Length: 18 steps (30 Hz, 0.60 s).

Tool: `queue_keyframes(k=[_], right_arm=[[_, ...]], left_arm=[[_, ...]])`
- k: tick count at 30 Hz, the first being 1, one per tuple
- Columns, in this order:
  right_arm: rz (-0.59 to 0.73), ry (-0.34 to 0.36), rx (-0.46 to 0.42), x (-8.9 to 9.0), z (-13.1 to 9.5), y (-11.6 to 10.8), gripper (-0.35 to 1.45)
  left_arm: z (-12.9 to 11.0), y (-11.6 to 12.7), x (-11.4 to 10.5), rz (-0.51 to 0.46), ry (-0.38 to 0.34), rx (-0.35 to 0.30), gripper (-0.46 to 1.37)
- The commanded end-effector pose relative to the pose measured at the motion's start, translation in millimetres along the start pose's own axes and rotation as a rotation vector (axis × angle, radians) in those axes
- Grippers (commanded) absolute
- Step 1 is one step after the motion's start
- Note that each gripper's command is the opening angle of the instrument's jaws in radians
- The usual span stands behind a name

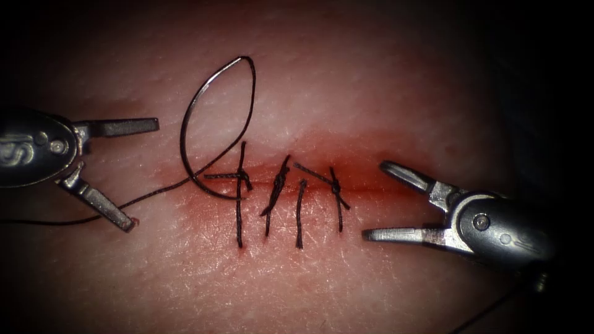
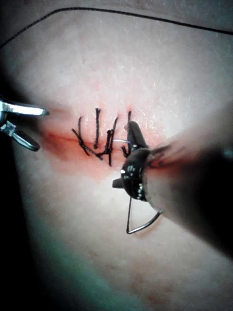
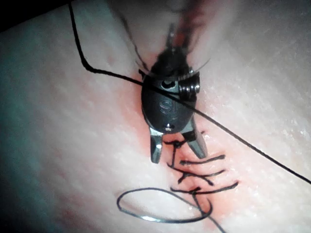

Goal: Wound Closure
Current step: Grab the needle using the left gripper

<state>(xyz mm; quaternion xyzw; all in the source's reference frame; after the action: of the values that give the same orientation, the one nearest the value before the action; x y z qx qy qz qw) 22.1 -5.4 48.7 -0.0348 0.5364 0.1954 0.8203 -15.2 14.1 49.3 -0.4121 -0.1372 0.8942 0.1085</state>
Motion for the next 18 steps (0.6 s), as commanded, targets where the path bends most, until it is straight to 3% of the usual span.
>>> queue_keyframes(k=[1,9,10,18], right_arm=[[0.001,-0.001,0.0,0.1,0.2,0.0,1.06],[0.001,-0.006,0.003,0.1,0.4,-0.1,1.09],[-0.005,-0.008,0.004,0.2,0.4,-0.1,1.11],[-0.007,-0.012,0.006,0.2,0.6,-0.3,1.14]], left_arm=[[0.0,0.1,0.1,-0.001,0.0,0.002,0.83],[0.4,0.2,0.3,-0.003,-0.005,0.006,0.83],[0.7,0.2,0.3,0.003,-0.012,0.008,0.91],[3.4,0.6,-0.2,0.048,-0.09,0.05,0.87]])
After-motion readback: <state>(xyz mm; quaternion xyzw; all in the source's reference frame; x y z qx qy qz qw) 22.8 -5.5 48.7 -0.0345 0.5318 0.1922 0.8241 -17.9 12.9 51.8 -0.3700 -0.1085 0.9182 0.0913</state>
